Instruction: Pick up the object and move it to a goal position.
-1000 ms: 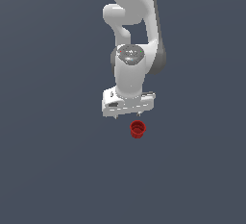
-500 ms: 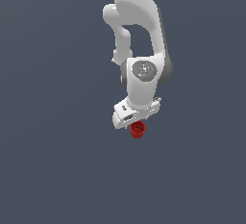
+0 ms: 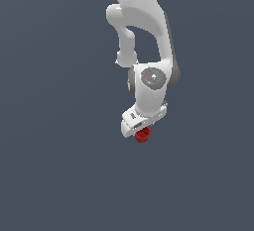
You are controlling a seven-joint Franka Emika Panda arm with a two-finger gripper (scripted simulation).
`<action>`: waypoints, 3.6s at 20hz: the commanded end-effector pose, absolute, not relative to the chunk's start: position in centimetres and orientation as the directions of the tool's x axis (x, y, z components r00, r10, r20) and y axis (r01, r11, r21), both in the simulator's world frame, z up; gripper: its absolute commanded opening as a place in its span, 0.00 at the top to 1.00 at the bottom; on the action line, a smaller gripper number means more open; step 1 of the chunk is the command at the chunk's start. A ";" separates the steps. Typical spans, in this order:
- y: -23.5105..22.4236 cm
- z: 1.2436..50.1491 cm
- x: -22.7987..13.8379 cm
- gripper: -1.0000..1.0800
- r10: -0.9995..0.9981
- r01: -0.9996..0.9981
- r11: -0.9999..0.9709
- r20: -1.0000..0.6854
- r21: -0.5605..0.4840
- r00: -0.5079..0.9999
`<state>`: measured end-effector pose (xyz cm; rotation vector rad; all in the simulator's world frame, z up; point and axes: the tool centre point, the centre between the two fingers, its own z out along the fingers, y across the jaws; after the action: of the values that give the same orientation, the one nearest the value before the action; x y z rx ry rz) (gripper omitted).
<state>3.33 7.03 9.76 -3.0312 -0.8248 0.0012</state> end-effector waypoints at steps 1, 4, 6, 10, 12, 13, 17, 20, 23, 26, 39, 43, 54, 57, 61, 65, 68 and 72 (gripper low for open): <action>7.0 9.6 3.3 0.04 0.506 0.506 -0.862 0.000 0.000 0.862; 7.0 8.8 3.3 0.04 0.508 0.508 -0.862 0.000 0.000 0.862; 7.0 7.8 3.3 0.04 0.509 0.509 -0.861 0.000 0.000 0.861; 7.1 5.6 3.2 0.04 0.511 0.511 -0.859 0.000 0.000 0.859; 7.1 5.0 3.3 0.04 0.512 0.512 -0.859 0.000 0.000 0.859; 7.1 4.8 3.3 0.04 0.512 0.512 -0.859 0.000 0.000 0.859; 7.1 4.7 3.4 1.00 0.512 0.512 -0.859 0.000 0.000 0.859; 7.1 4.7 3.4 1.00 0.512 0.512 -0.859 0.000 0.000 0.859; 7.1 4.7 3.4 1.00 0.512 0.512 -0.859 0.000 0.000 0.859; 7.1 4.7 3.4 1.00 0.512 0.512 -0.859 0.000 0.000 0.859; 5.2 8.2 4.3 1.00 0.559 0.559 -0.829 0.040 0.011 0.828; 3.9 10.8 4.9 1.00 0.593 0.593 -0.805 0.069 0.020 0.802; -0.5 19.7 6.9 1.00 0.699 0.701 -0.711 0.167 0.060 0.695; -1.7 22.1 7.4 1.00 0.724 0.727 -0.683 0.192 0.072 0.662; -3.2 25.3 8.1 1.00 0.755 0.759 -0.645 0.225 0.090 0.616; -4.8 28.6 8.8 1.00 0.783 0.789 -0.605 0.258 0.109 0.566; -6.1 31.1 9.2 1.00 0.803 0.810 -0.574 0.282 0.125 0.525; -7.8 34.6 9.9 1.00 0.827 0.836 -0.528 0.314 0.148 0.467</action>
<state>9.66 -7.16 33.08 -2.6900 -1.4825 -0.5204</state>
